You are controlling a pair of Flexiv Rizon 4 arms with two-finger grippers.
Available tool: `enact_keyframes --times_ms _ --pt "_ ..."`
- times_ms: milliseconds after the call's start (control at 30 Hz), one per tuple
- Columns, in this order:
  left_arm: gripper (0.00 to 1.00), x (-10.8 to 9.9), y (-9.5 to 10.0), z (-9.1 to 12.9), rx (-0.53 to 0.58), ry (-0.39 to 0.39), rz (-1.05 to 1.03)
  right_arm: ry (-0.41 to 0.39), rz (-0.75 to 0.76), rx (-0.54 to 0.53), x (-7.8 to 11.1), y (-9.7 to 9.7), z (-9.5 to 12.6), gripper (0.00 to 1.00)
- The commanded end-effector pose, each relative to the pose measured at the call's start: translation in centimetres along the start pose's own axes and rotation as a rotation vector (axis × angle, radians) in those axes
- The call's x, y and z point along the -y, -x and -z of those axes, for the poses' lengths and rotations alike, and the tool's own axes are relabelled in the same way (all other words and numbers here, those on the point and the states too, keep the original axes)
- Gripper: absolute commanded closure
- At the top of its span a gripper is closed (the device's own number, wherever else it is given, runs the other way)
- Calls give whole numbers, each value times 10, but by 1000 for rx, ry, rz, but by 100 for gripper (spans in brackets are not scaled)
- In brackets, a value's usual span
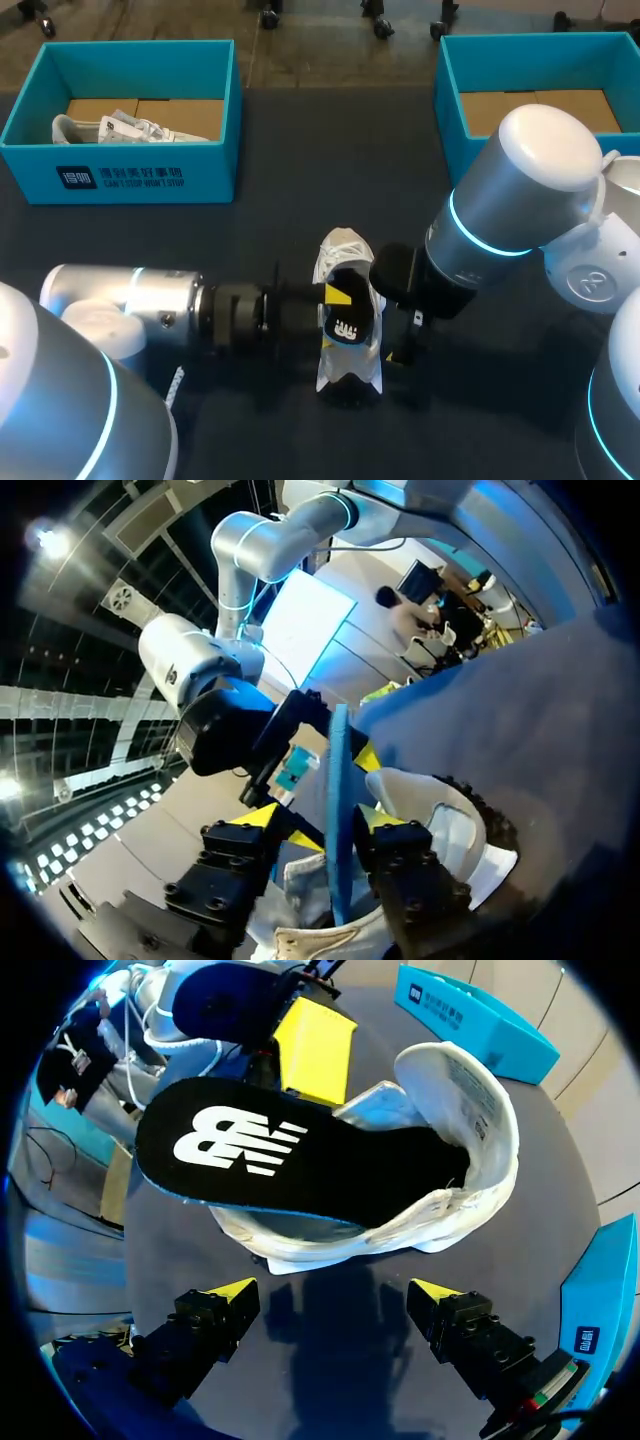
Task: Take the shoe out of the shoebox, open the shoe tongue, remove and reinsert the insole, then place the shoe into the shoebox
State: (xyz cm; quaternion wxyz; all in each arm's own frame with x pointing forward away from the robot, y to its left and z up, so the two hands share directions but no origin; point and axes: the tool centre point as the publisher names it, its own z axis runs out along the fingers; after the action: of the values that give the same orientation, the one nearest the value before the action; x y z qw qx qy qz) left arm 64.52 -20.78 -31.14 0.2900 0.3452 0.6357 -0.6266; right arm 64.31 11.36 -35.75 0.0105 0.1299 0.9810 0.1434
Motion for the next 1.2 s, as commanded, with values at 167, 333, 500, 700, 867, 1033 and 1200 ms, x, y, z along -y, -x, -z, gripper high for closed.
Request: enact_keyframes --times_ms 167,333,500,700,867,1033,1200 --pt "100 10 -3 -8 -5 25 -58 1 -1 3 0 -1 -2 0" --pt "100 -1 -8 -11 -15 44 -71 1 -1 3 0 -1 -2 0" --pt "100 -23 -13 -13 -24 90 -95 1 -1 3 0 -1 -2 0" --pt "100 -35 -15 -16 -29 114 -104 1 -1 3 0 -1 -2 0" --pt "100 -28 -10 -13 -35 116 -82 1 -1 3 0 -1 -2 0" --pt "75 -17 -7 -10 -38 111 -60 1 -1 3 0 -1 -2 0" --pt "63 -6 -5 -16 -42 104 -61 1 -1 3 0 -1 -2 0"
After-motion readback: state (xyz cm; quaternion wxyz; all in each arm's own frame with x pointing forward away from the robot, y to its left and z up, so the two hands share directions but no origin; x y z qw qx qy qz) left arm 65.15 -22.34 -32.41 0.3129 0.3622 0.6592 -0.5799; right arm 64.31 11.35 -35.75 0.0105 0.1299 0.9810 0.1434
